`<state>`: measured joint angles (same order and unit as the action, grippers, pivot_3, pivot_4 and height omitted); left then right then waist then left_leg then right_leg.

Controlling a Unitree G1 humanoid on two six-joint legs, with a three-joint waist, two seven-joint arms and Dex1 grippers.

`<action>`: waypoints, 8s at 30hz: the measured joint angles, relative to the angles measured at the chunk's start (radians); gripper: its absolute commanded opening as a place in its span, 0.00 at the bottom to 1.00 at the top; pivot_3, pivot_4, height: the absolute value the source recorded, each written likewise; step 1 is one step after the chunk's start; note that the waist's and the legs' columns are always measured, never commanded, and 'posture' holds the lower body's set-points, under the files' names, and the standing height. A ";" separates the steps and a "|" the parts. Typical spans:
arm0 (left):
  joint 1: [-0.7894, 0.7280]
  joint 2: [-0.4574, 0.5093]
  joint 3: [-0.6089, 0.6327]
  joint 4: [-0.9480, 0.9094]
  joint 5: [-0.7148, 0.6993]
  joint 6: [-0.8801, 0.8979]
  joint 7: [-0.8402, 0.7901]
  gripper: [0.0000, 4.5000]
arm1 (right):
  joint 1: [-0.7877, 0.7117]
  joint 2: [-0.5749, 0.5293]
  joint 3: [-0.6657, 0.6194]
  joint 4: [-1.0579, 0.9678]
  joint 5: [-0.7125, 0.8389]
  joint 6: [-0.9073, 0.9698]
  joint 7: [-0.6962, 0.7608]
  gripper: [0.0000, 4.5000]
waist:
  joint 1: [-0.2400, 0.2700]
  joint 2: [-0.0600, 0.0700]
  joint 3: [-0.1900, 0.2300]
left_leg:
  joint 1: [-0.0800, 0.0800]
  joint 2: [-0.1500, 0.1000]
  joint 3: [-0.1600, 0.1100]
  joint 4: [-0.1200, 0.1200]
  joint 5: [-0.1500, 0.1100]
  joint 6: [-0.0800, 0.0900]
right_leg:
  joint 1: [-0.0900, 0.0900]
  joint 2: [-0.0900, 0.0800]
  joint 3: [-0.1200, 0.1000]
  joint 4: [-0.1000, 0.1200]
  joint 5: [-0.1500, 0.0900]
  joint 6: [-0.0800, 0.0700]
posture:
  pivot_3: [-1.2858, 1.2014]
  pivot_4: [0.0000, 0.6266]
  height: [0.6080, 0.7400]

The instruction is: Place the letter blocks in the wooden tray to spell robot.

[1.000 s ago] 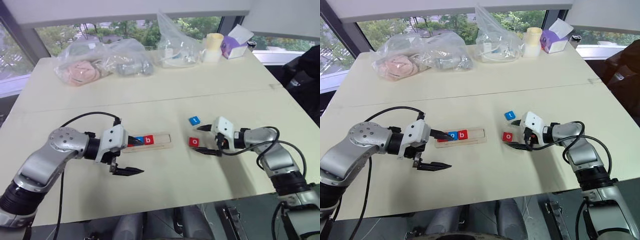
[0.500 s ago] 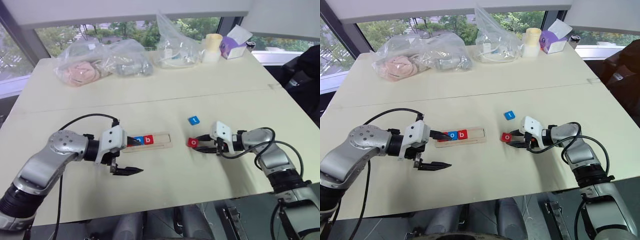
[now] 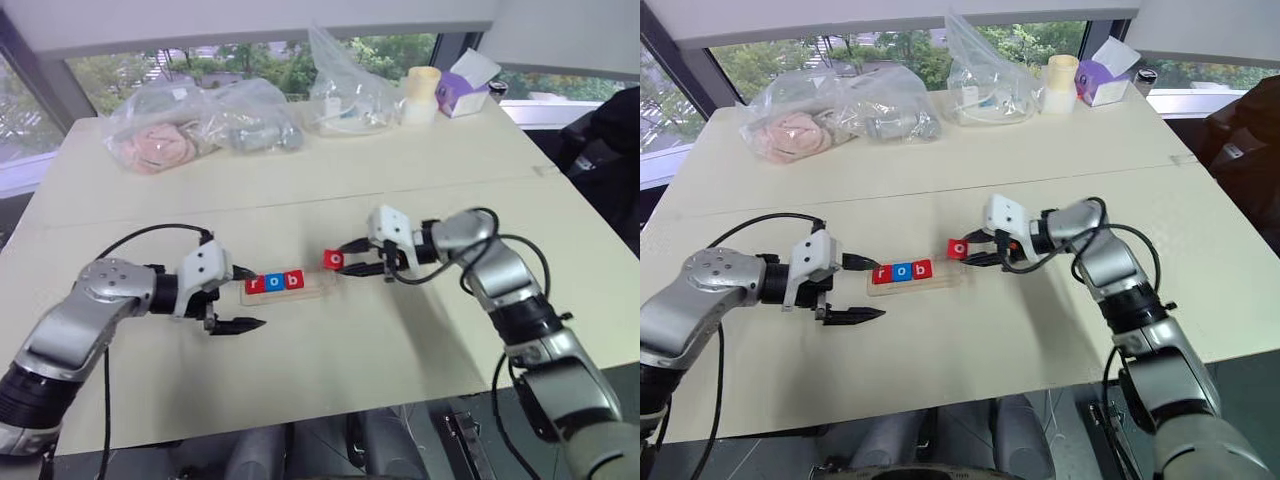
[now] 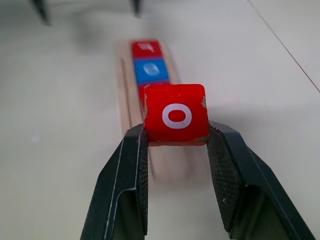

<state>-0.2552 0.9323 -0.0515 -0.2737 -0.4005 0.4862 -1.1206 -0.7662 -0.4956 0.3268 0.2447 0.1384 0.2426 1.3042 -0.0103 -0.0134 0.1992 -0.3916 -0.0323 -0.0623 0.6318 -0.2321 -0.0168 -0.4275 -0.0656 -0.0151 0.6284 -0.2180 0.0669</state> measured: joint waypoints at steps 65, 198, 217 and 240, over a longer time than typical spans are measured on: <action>0.018 -0.094 0.037 -0.039 0.008 0.015 0.128 1.00 | -0.263 0.188 -0.124 0.563 -0.185 -0.290 -0.324 0.99 | -0.002 0.000 0.000 | 0.000 0.001 0.002 -0.001 0.000 0.000 | -0.002 0.001 0.004 0.001 0.001 -0.001 | 0.52 0.24 1.00; 0.010 0.010 0.048 -0.025 0.000 0.053 0.037 1.00 | -0.083 0.022 0.060 0.233 -0.095 -0.090 0.092 0.25 | -0.003 -0.001 0.002 | 0.000 0.009 0.013 0.000 -0.006 0.010 | -0.001 0.009 0.009 -0.013 0.007 -0.004 | 0.52 0.24 1.00; 0.015 -0.036 0.046 -0.085 -0.004 0.102 0.127 1.00 | -0.141 0.111 0.082 0.381 -0.193 -0.177 0.066 0.25 | -0.007 -0.001 0.002 | 0.001 0.010 0.012 0.000 -0.006 0.009 | -0.002 0.010 0.009 -0.010 0.009 -0.002 | 0.52 0.24 1.00; 0.013 -0.069 0.028 -0.082 0.010 0.106 0.143 1.00 | -0.144 0.166 0.065 0.380 -0.191 -0.140 0.002 0.90 | -0.008 -0.001 0.002 | 0.001 0.010 0.012 0.000 -0.006 0.009 | -0.002 0.010 0.009 -0.010 0.009 -0.001 | 0.52 0.24 1.00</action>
<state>-0.2427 0.8631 -0.0237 -0.3559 -0.3905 0.5923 -0.9772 -0.9103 -0.3299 0.3919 0.6247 -0.0521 0.1029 1.3062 -0.0187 -0.0141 0.2008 -0.3909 -0.0224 -0.0503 0.6320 -0.2379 -0.0078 -0.4293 -0.0554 -0.0065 0.6187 -0.2088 0.0656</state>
